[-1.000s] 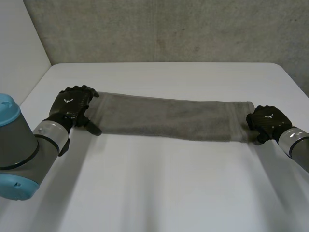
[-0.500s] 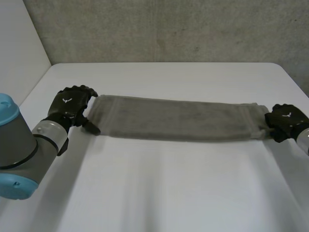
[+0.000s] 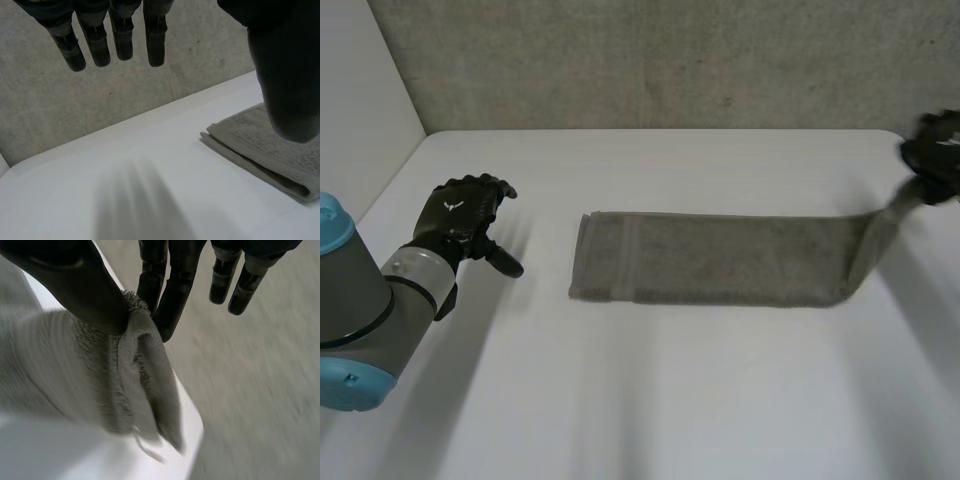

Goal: Fold the towel.

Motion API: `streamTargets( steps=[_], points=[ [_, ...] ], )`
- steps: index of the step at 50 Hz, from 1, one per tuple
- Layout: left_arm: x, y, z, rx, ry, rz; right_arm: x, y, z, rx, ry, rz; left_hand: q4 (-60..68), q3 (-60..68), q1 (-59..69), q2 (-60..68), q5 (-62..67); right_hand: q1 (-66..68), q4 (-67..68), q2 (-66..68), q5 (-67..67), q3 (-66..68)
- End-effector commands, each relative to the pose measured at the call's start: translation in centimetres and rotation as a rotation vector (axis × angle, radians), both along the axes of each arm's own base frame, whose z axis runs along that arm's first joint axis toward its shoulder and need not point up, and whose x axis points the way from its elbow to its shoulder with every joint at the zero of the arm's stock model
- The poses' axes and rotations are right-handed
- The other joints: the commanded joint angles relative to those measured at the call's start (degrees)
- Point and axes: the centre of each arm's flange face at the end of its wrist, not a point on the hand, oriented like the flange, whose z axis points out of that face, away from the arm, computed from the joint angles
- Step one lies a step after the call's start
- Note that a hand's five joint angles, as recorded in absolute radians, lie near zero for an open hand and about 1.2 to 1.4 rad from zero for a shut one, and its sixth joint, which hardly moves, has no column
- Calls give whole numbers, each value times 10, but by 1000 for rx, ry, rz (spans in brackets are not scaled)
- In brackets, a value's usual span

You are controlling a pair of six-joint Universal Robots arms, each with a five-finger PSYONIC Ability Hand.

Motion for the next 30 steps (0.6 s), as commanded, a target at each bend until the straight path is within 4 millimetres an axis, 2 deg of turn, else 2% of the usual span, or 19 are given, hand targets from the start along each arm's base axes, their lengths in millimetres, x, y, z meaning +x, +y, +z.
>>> streamTargets(
  steps=[1,2,3,4,5,7,8,10,11,13,16,18,19,25,26,27,28,29,30],
  points=[
    [1,0,0,0,0,3,116,50,15,-22,-62,274,-32,-28,-130,-37,-33,68,-33,44,41,-7],
    [1,0,0,0,0,3,139,62,16,-27,-83,327,-32,-28,-130,-37,-33,68,-33,44,41,-7],
    [1,0,0,-1,0,4,139,63,16,-27,-83,328,-32,-28,-130,-37,-33,68,-33,44,41,-7],
    [2,-1,1,-4,1,7,167,76,16,-38,-110,382,-32,-28,-130,-37,-33,68,-33,44,41,-7],
    [2,-1,1,-4,1,7,167,76,16,-38,-110,382,-32,-28,-130,-37,-33,68,-33,44,41,-7],
    [4,-3,1,-9,1,18,216,102,13,-76,-155,462,-32,-28,-130,-37,-33,68,-33,44,41,-7],
    [4,-3,1,-9,1,18,216,102,13,-76,-155,462,-32,-28,-130,-37,-33,68,-33,44,41,-7],
    [6,-4,2,-10,3,23,255,124,8,-108,-175,528,-32,-28,-130,-37,-33,68,-33,44,41,-7],
    [6,-5,2,-11,3,26,255,124,8,-108,-175,528,-32,-28,-130,-37,-33,68,-33,44,41,-7],
    [8,-6,2,-15,3,30,285,143,-1,-116,-185,584,-32,-28,-130,-37,-33,68,-33,44,41,-7],
    [11,-9,3,-16,4,44,295,151,-7,-113,-186,607,-32,-28,-130,-37,-33,68,-33,44,41,-7],
    [14,-11,4,-20,5,52,311,167,-20,-94,-183,659,-32,-28,-130,-37,-33,68,-33,44,41,-7],
    [14,-11,4,-20,5,52,311,167,-20,-94,-183,660,-32,-28,-130,-37,-33,68,-33,44,41,-7],
    [17,-14,7,-31,7,63,328,190,-53,-29,-159,715,-32,-28,-130,-37,-33,68,-33,44,41,-7],
    [17,-14,7,-31,8,63,330,194,-62,-9,-147,713,-32,-28,-130,-37,-33,1,-33,-24,-27,-7],
    [17,-14,7,-31,8,63,330,194,-62,-9,-147,713,-32,-28,-130,-37,-33,0,-33,-25,-28,-7],
    [18,-14,7,-29,7,64,330,195,-70,8,-133,710,-32,-28,-130,-37,-33,-415,-33,-439,-442,-7],
    [18,-14,7,-29,7,64,329,196,-74,19,-121,697,-32,-28,-130,-37,-33,-728,-33,-753,-659,-7],
    [18,-14,7,-29,7,64,329,196,-74,19,-121,697,-32,-28,-130,-37,-33,-732,-33,-756,-659,-7]
  ],
)
